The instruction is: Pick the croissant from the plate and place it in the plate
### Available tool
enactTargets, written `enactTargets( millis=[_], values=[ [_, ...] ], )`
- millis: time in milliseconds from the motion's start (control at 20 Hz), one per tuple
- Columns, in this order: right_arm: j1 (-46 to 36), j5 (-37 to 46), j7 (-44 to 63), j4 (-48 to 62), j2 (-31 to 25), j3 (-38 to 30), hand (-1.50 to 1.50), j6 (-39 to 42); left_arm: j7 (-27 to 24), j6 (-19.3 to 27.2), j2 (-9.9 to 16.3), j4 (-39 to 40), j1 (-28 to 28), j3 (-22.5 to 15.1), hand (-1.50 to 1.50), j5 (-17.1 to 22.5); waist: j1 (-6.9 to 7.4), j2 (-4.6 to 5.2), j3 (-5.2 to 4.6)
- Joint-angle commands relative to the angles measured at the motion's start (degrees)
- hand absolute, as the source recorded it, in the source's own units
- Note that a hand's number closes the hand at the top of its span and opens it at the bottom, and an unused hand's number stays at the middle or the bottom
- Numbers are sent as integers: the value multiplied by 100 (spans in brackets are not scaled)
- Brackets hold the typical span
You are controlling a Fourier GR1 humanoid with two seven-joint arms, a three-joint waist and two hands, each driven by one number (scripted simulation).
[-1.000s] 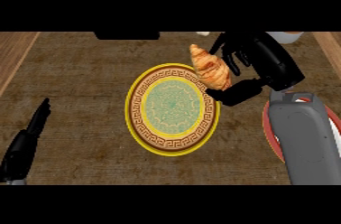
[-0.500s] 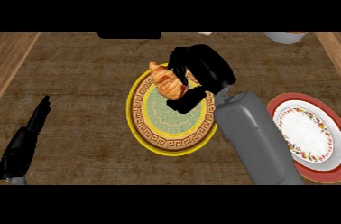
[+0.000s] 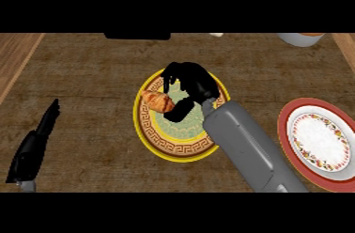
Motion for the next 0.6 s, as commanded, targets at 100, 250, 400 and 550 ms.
enactTargets(
  millis=[100,250,400,550],
  values=[
    [-478,-848,-210,1065,9,479,-150,-950,372,-14,-132,-316,-88,-110,0,-86,-14,-5,2],
    [-277,-1048,-798,969,10,126,-150,-1217,486,68,-84,-310,-170,-54,0,-185,-38,1,4],
    [-60,-1503,-737,395,10,-45,-150,-1648,112,-210,194,-132,68,294,0,122,-65,-15,3],
    [-370,-1753,-854,775,10,-613,-150,-1961,346,-113,11,-228,-126,78,0,-26,-67,4,3]
  ],
)
